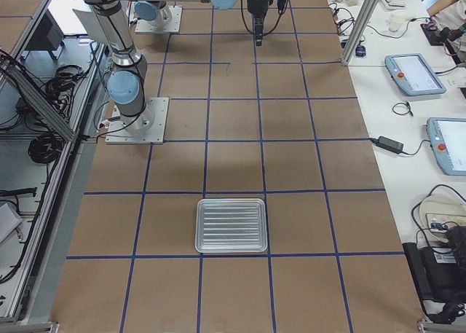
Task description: Place bearing gear from tray to pile
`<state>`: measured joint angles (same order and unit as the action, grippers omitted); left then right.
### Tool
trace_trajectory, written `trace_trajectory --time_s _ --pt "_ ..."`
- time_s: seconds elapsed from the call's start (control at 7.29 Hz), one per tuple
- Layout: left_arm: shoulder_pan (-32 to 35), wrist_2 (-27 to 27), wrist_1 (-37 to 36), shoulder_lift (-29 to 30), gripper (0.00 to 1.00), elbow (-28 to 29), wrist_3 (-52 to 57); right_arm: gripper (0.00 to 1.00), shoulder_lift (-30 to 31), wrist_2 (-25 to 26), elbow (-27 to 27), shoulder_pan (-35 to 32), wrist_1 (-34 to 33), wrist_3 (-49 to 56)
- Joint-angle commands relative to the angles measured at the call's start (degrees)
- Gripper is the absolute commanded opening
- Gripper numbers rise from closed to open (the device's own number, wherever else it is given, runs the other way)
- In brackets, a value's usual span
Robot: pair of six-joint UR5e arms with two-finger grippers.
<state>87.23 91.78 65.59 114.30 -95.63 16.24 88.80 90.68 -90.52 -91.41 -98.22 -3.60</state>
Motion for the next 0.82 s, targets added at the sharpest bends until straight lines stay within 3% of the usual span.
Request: trace_trajectory --time_s 0.0,0.27,0.69 --pt "-13.09 1.89 2.79 -1.62 0.0 -0.87 12.98 1.0 -0.03 -0.06 -0.01 0.0 -0.13 0.0" --pt "-21.71 2.79 2.53 -1.98 0.0 -2.8 24.66 1.0 -0.03 -0.06 0.08 0.0 -0.13 0.0" --pt "-34.64 4.45 2.62 -1.89 0.0 -5.96 32.77 1.0 -0.03 -0.06 -0.01 0.0 -0.13 0.0"
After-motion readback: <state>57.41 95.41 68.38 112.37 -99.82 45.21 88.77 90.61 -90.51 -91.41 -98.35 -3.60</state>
